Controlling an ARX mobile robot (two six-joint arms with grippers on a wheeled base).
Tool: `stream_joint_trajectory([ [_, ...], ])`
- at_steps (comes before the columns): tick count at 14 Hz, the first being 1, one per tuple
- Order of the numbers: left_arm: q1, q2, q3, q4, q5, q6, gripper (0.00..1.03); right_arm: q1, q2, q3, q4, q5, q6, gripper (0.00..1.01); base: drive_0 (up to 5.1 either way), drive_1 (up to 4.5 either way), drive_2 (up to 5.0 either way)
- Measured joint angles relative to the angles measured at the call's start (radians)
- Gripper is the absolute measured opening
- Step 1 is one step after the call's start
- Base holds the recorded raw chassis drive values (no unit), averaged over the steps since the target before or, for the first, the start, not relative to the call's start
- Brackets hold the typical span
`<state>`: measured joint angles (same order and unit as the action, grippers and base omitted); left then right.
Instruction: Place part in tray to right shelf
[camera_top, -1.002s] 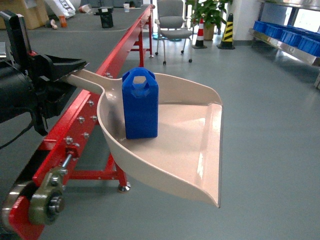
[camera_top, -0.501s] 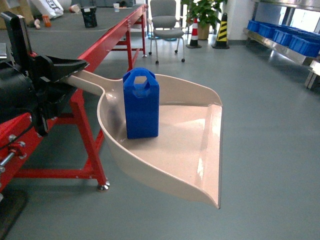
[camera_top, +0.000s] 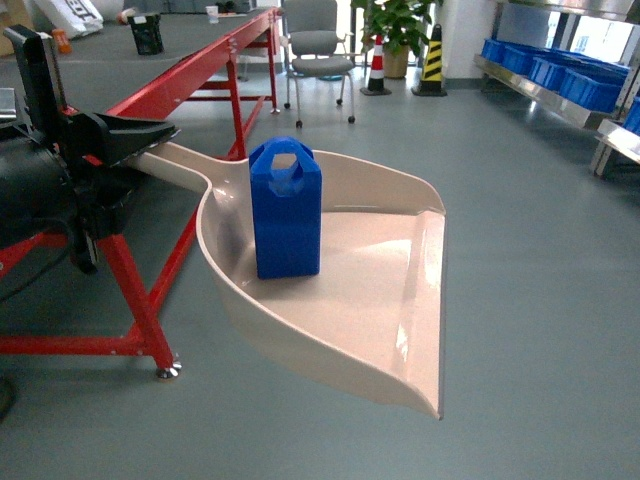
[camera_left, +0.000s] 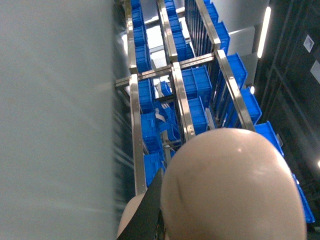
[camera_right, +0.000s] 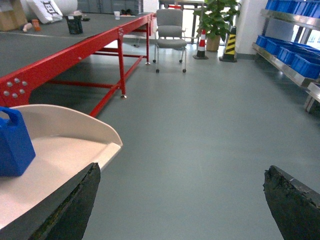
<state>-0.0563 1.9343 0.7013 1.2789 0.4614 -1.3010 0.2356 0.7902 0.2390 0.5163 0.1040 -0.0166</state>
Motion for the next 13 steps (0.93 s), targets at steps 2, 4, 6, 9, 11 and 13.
stream_joint_trajectory([
  [2, 0.0, 0.0, 0.0, -0.002, 0.0, -0.001, 0.16, 0.0, 0.0, 0.0, 0.003, 0.0, 0.0, 0.98, 5.1, -2.34, -2.3],
  [4, 0.0, 0.0, 0.0, 0.004, 0.001, -0.001, 0.16, 0.0, 0.0, 0.0, 0.005, 0.0, 0.0, 0.98, 5.1, -2.34, -2.3],
  [6, 0.0, 0.0, 0.0, 0.001, 0.002, 0.0, 0.16, 0.0, 0.0, 0.0, 0.004, 0.0, 0.0, 0.98, 5.0, -2.44, -2.4],
  [9, -0.011, 0.0, 0.0, 0.004, 0.005, -0.001, 0.16, -0.001, 0.0, 0.0, 0.001, 0.004, 0.0, 0.98, 5.0, -2.44, -2.4],
  [11, -0.005, 0.0, -0.002, 0.007, 0.004, -0.001, 0.16, 0.0, -0.005, 0.0, 0.007, 0.0, 0.0, 0.98, 2.7, 1.09, -3.2],
  [13, 0.0, 0.0, -0.001, 0.001, 0.002, -0.001, 0.16, 0.0, -0.005, 0.0, 0.005, 0.0, 0.0, 0.98, 0.3, 4.62, -4.0],
])
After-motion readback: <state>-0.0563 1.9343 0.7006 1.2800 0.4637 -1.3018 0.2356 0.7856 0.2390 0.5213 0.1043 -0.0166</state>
